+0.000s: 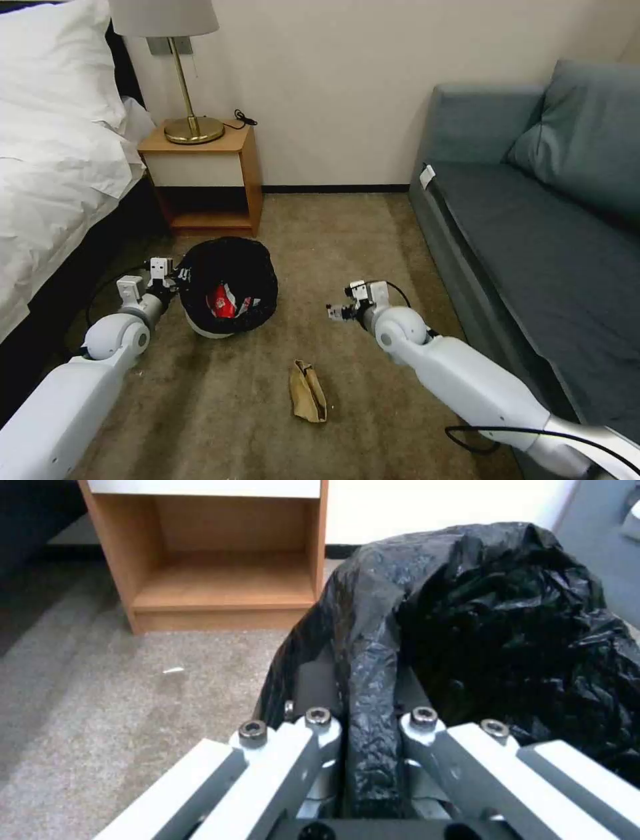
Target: Pick up the trash bin, then pick up the garbage on the floor and place it into the trash bin.
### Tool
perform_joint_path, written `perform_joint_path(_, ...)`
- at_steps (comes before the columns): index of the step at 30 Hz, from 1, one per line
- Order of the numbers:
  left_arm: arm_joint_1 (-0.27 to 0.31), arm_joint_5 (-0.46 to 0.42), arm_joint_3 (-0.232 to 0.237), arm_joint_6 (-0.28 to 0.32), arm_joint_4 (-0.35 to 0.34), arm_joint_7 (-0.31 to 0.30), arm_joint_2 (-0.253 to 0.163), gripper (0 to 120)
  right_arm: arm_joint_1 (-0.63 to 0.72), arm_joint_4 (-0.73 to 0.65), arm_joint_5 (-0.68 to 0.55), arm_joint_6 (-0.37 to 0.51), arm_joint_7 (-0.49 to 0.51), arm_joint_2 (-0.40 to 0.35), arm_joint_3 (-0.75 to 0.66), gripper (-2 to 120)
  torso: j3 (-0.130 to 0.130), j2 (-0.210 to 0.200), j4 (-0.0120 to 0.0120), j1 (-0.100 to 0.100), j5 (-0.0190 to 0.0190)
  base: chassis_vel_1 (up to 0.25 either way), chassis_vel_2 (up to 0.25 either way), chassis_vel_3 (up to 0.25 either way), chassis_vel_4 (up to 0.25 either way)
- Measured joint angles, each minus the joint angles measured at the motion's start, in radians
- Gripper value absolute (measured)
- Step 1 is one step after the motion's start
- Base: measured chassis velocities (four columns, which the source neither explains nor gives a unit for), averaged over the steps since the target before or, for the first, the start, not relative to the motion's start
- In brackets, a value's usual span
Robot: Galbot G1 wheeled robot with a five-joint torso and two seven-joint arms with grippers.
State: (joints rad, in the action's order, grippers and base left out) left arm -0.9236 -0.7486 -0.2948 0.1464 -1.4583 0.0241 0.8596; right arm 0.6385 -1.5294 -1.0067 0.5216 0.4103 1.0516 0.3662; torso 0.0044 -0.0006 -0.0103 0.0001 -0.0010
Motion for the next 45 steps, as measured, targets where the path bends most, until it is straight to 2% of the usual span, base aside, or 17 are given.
perform_joint_path(11, -0.024, -0.003, -0.016, 0.0, -0.019, -0.006, -0.015, 4, 0.099, -0.117, -0.015, 0.05, 0.01, -0.048, 0.013, 100, 0.0, 0.0, -0.0003, 0.0, -0.0001, 0.0, 0.0, 0.0, 0.0)
perform_joint_path(19, -0.029, 0.004, -0.016, 0.0, -0.018, -0.006, -0.009, 4, 0.187, -0.139, 0.01, 0.061, 0.012, -0.037, 0.016, 100, 0.0, 0.0, -0.0003, 0.0, 0.0, 0.0, 0.0, 0.0, 0.0)
perform_joint_path(34, -0.025, 0.007, -0.012, -0.001, -0.007, -0.006, 0.0, 4, 0.212, -0.026, 0.085, 0.029, -0.027, 0.09, 0.063, 100, 0.0, 0.0, -0.0001, 0.0, -0.0001, 0.0, 0.0, 0.0, 0.0)
perform_joint_path(45, -0.024, 0.01, -0.013, -0.005, 0.002, -0.001, 0.005, 4, 0.231, 0.038, 0.123, 0.009, -0.047, 0.146, 0.07, 100, 0.0, 0.0, -0.0001, 0.0, 0.0, 0.0, 0.0, 0.0, 0.0)
